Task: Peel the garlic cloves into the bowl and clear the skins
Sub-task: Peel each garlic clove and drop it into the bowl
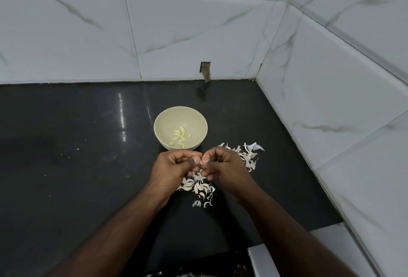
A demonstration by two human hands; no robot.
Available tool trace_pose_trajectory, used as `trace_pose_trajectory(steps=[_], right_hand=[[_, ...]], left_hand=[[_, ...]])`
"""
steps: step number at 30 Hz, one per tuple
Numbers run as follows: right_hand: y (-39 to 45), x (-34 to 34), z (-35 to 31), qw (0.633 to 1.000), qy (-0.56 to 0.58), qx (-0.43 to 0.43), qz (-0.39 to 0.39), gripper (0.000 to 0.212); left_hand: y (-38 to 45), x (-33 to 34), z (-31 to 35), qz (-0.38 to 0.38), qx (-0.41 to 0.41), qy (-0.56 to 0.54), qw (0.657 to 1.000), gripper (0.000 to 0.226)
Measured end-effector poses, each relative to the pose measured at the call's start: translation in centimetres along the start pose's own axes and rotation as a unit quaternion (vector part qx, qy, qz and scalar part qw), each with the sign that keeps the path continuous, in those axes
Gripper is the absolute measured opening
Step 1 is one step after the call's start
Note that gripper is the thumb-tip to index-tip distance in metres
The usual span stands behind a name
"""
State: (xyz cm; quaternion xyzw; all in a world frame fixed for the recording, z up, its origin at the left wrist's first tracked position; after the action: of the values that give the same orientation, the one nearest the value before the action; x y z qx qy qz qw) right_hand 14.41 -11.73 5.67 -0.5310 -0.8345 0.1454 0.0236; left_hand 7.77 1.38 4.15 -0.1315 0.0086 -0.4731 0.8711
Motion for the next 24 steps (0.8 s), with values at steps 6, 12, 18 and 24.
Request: trace_pose_trajectory(steps=[6, 12, 18, 24], right_hand=[[0.4, -0.1, -1.0, 0.994, -0.076, -0.078, -0.01, 0.018], [0.6, -0.4, -1.9, 0.988, -0.126, -0.086, 0.035, 0.007], [0.8, -0.5, -1.9, 0.997, -0.067, 0.016, 0.037, 0.007], [0.3, 0.1, -1.9, 0.993, 0.017, 0.106, 0.039, 0.015]], left_hand=[[0.9, -0.2, 0.4, 0.029, -0.013, -0.015, 0.999, 0.009], [1.2, -0.2, 1.0, 0.034, 0.007, 0.016, 0.999, 0.005], [1.3, 0.0, 1.9, 0.036, 0.05, 0.05, 0.997, 0.012], [0.8, 0.0, 2.0, 0.058, 0.12, 0.09, 0.987, 0.024]])
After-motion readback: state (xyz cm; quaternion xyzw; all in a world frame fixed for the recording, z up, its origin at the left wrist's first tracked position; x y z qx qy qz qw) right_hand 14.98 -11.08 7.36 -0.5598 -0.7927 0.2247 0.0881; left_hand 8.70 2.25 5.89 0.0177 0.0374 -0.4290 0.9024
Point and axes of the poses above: each hand's wrist, its own y-axis towards the middle knuckle, its own x-axis out of the palm, z = x × y, the point moved 6 cm from there along y, towards the middle knuckle, and after that the axes turned 9 degrees about z, right-handed, at the moved point
